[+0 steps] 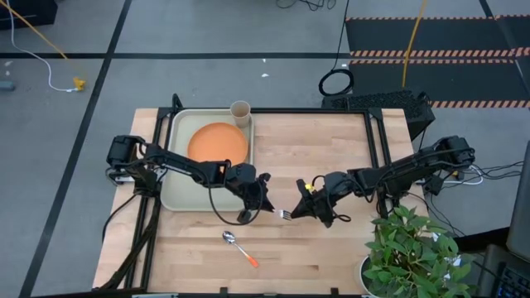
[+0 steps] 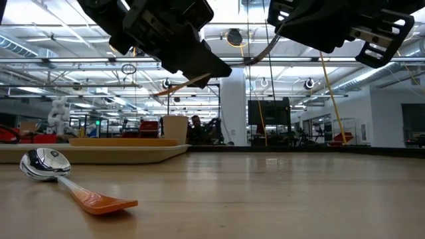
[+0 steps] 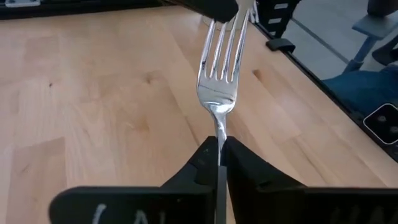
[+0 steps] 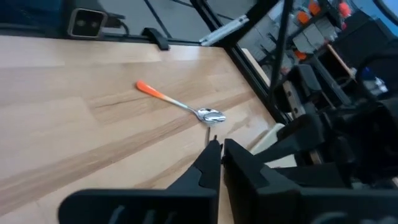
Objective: Pick and place plate/cup/fork/spoon on tray
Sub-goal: Put the orange fork on the light brown tray
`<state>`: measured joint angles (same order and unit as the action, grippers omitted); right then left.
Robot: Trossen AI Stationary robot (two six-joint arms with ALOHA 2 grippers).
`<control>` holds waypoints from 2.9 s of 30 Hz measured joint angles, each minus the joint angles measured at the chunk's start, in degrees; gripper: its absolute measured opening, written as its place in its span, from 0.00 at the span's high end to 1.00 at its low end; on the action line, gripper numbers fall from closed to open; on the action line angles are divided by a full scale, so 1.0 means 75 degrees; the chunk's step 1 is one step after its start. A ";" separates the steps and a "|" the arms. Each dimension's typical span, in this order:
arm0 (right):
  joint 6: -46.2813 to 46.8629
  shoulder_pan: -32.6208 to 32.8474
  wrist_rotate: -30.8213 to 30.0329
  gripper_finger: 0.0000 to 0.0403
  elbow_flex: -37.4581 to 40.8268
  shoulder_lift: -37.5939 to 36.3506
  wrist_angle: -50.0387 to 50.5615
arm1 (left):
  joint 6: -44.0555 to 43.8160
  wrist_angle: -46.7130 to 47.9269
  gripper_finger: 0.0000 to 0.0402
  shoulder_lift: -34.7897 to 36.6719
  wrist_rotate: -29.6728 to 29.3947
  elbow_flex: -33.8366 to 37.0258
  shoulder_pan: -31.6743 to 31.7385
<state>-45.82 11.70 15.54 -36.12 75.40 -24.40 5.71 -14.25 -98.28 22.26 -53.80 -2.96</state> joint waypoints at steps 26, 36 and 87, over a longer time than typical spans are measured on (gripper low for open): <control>0.1366 0.0006 -0.1146 0.79 -0.0006 -0.0090 -0.0640 | -0.1248 0.4797 0.99 0.1877 -0.2325 0.0028 -0.0899; 0.4619 -0.0009 -0.2677 0.79 -0.0006 -0.0041 -0.1914 | -0.1042 0.3206 0.98 0.1883 -0.2661 0.0006 -0.0825; -0.4638 0.2157 -0.5455 0.79 -0.1772 0.2331 -0.0434 | -0.3144 0.3478 0.97 0.0868 0.3836 0.0015 0.0935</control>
<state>-80.60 27.88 -25.37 -49.41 92.88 -27.65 -17.88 11.83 -91.77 51.03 -53.69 4.05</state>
